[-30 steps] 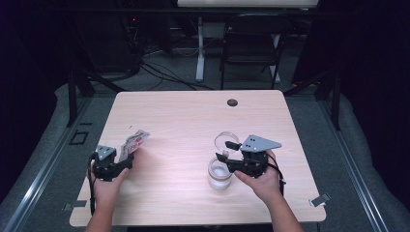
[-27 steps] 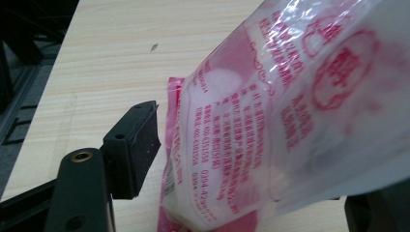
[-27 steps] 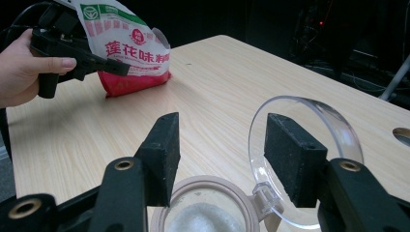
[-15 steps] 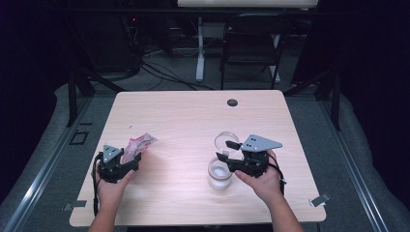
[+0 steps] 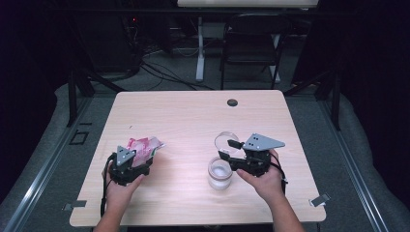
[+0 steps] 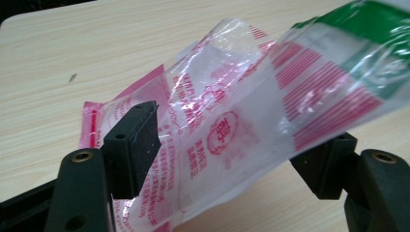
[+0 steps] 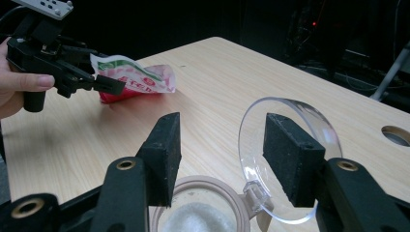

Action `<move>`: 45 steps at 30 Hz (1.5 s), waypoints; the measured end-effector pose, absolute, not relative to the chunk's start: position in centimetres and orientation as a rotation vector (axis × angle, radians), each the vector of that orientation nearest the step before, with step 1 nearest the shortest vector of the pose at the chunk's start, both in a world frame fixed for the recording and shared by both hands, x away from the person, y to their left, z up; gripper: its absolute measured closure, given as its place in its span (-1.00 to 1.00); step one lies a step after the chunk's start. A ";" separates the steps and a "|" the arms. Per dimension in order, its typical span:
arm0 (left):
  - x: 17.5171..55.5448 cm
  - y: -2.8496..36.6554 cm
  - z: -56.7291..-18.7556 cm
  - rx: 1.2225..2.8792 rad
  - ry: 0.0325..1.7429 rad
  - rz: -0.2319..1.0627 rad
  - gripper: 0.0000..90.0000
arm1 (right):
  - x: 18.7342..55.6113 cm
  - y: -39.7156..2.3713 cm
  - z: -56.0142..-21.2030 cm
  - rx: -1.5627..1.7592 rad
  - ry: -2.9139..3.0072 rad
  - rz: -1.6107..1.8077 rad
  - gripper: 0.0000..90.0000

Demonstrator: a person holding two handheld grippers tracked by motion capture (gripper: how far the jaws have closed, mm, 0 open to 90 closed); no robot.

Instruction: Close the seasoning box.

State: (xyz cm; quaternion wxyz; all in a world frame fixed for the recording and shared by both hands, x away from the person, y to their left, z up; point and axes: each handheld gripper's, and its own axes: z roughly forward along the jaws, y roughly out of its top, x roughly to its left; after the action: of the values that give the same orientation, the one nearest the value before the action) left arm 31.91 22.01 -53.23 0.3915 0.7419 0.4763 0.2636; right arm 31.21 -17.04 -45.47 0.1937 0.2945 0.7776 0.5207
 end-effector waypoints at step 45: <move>29.6 15.2 -53.9 2.091 0.899 0.557 -0.31 | 33.8 -20.4 -47.2 1.046 2.153 1.426 0.46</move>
State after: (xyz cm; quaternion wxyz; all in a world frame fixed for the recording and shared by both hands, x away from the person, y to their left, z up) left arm 29.56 15.17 -53.94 0.3887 0.8222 0.3535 0.2189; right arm 33.81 -20.40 -47.25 0.1765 0.3695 0.7606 0.5038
